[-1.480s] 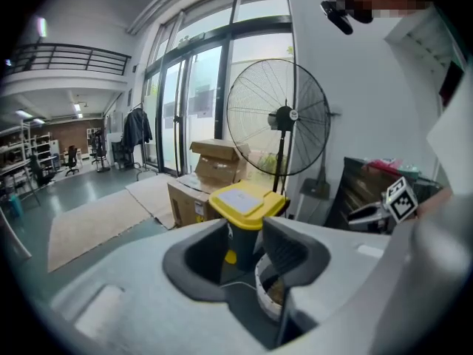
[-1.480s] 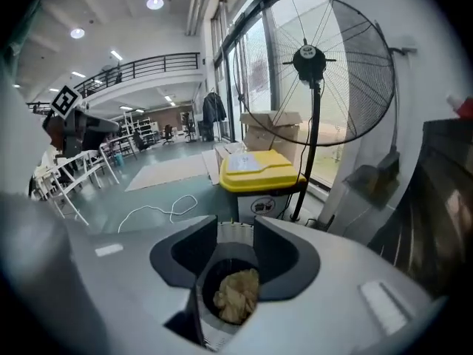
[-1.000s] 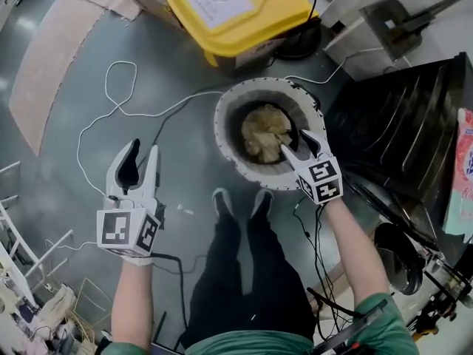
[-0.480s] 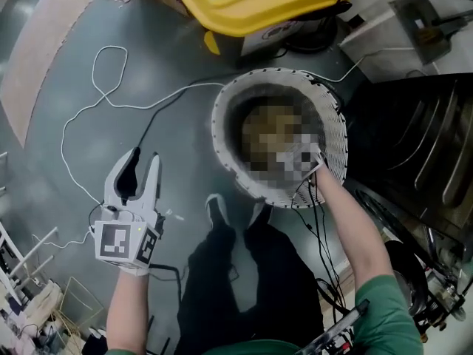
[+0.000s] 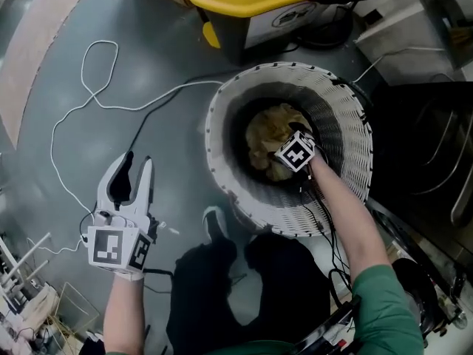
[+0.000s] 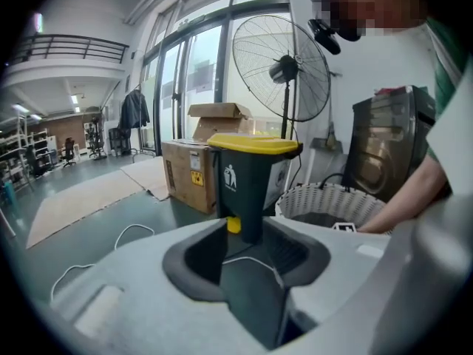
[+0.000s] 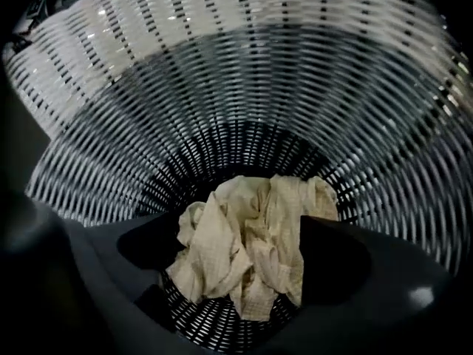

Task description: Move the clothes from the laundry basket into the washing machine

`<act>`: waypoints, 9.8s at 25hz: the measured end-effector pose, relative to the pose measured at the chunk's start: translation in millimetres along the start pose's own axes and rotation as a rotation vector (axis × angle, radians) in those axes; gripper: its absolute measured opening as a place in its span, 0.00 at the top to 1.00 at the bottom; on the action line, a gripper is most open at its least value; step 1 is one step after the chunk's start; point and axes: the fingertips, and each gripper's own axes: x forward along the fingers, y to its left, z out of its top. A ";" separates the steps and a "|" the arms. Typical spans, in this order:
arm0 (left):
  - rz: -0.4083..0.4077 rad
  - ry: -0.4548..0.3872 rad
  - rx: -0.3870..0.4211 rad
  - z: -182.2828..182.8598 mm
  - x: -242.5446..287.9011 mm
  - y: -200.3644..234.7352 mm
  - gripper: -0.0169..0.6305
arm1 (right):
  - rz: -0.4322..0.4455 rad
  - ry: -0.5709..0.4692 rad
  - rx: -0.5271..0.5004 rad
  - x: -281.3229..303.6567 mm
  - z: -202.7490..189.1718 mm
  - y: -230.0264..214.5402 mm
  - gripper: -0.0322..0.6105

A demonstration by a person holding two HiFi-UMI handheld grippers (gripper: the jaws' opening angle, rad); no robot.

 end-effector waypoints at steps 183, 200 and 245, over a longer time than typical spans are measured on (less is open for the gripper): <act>-0.649 -0.081 0.271 308.0 -336.6 -518.3 0.80 | -0.633 -1.106 1.726 -788.4 -463.7 379.7 0.80; -0.602 -0.020 0.317 259.2 -290.3 -542.6 0.80 | -0.618 -1.156 1.793 -705.8 -515.0 292.3 0.80; -0.608 -0.137 0.269 63.0 -111.5 -605.6 0.80 | -0.730 -1.052 1.125 -500.6 -519.7 69.9 0.79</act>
